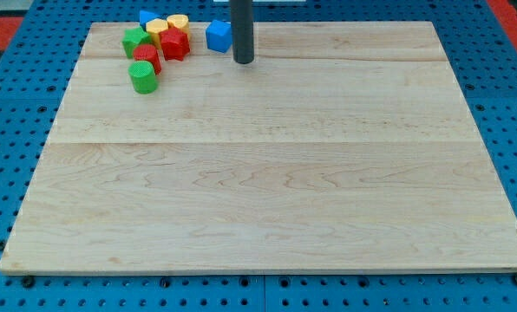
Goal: Slide the blue cube to the center of the board
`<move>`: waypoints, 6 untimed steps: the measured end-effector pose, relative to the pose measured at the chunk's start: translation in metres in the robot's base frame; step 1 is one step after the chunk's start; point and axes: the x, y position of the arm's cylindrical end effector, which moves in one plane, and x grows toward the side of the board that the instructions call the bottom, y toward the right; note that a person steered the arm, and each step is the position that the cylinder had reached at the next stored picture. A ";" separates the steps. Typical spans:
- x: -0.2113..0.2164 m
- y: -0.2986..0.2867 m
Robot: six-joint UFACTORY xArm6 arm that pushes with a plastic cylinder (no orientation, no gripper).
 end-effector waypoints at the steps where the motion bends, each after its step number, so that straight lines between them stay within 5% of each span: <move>1: -0.049 0.007; 4: -0.069 -0.064; 6: -0.037 -0.024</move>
